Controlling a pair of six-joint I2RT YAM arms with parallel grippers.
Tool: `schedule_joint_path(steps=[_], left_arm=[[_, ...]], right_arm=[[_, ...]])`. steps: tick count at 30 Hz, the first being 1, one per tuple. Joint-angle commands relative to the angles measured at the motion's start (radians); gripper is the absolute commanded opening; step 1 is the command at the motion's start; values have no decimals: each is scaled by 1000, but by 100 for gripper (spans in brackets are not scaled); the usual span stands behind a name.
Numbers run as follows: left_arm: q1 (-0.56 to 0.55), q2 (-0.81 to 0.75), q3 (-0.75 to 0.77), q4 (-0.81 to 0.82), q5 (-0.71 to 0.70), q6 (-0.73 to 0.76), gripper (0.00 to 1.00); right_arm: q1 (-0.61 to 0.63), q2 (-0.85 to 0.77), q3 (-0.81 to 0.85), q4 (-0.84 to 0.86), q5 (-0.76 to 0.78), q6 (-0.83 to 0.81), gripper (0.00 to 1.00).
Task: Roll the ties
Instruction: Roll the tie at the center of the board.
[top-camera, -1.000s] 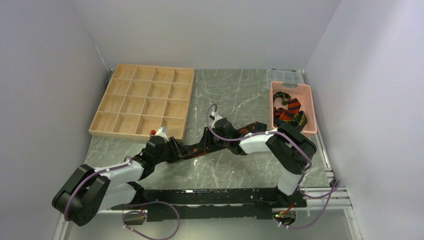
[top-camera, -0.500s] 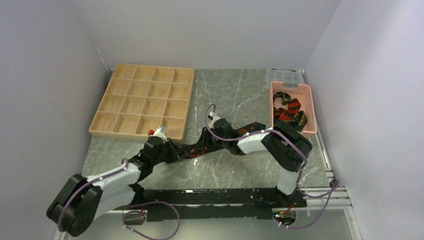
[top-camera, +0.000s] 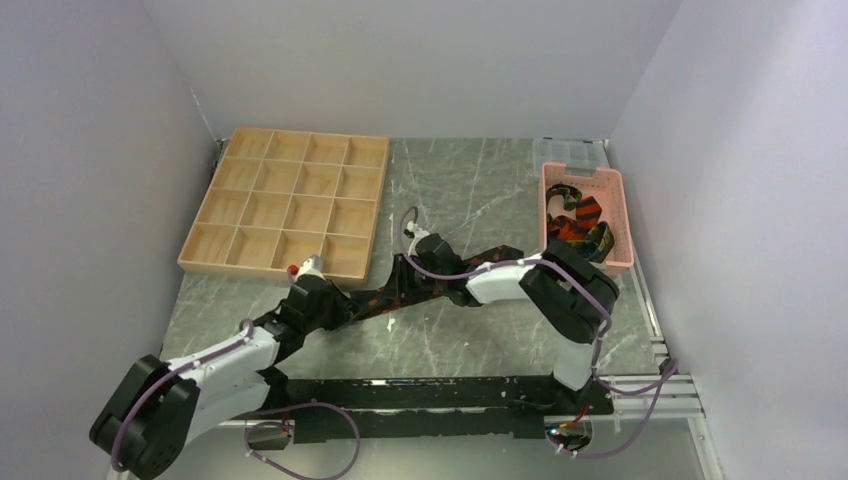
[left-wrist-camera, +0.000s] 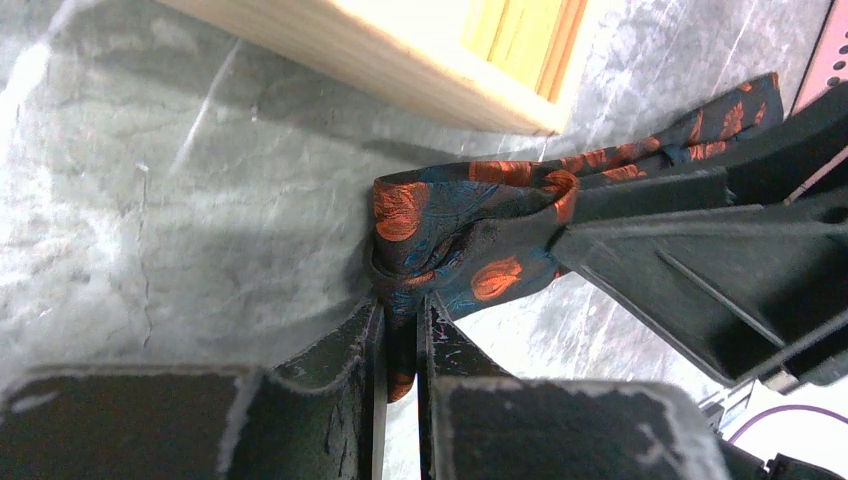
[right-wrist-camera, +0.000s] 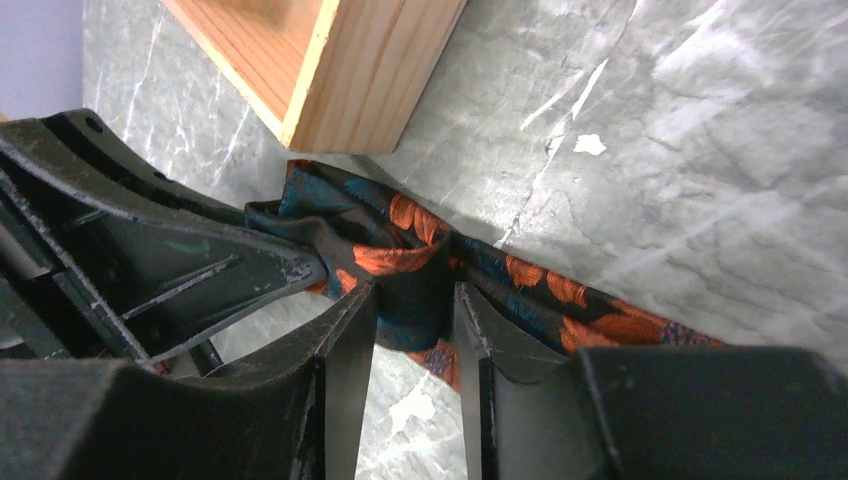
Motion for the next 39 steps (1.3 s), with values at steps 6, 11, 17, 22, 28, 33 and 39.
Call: schedule_joint_path(steps=[6, 11, 17, 22, 28, 33, 39], left_arm=[[41, 180, 86, -27, -57, 58, 10], [59, 207, 126, -81, -63, 75, 10], [66, 153, 126, -163, -52, 73, 27], [66, 72, 118, -222, -35, 73, 53], [67, -22, 111, -297, -37, 52, 61], [66, -82, 107, -330, -51, 38, 63], [66, -95, 99, -330, -58, 31, 63]], right_arm=[[29, -182, -52, -130, 138, -118, 41], [85, -142, -32, -130, 133, -123, 38], [130, -52, 47, -160, 168, -96, 34], [152, -24, 81, -179, 232, -79, 33], [165, 10, 114, -186, 281, -61, 33], [167, 39, 151, -193, 335, -58, 33], [167, 56, 178, -200, 383, -44, 32]])
